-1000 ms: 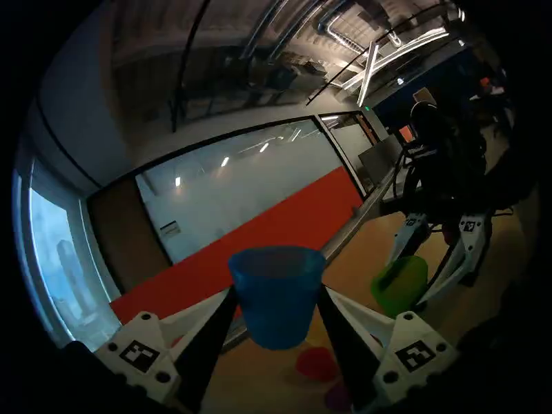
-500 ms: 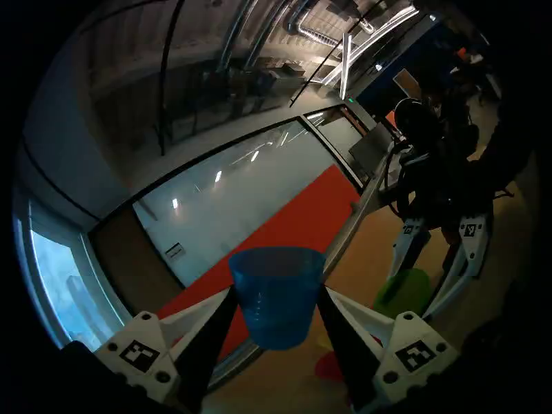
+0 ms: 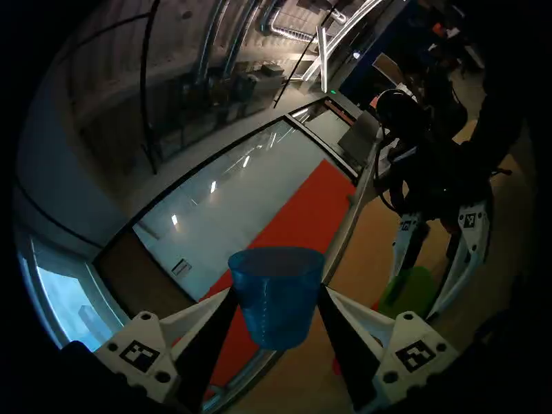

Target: Pour water

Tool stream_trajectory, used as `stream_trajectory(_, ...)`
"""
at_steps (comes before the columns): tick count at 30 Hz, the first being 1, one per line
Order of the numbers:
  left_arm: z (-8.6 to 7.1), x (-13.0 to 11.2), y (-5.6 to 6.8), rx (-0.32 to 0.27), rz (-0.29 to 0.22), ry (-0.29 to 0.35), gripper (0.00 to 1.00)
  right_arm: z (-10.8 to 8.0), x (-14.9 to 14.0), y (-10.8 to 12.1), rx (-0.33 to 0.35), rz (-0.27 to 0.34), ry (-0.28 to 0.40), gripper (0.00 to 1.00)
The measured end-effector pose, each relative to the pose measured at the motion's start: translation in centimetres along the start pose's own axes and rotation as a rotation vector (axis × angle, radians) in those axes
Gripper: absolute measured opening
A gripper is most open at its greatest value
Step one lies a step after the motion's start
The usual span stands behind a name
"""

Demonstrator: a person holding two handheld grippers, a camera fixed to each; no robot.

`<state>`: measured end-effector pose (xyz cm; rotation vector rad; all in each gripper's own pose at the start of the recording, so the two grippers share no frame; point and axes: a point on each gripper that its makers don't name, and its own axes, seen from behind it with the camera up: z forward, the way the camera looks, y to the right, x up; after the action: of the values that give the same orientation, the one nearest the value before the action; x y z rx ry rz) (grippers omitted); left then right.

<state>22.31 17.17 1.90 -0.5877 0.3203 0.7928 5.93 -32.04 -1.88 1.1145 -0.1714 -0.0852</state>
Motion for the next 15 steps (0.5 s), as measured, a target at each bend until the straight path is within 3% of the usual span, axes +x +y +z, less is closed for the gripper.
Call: stream_trajectory(15, 0.73, 0.27, -0.26, 0.003, 0.118, -0.006, 0.81, 0.19, 0.48, -0.38, 0.012, 0.002, 0.015, 0.90)
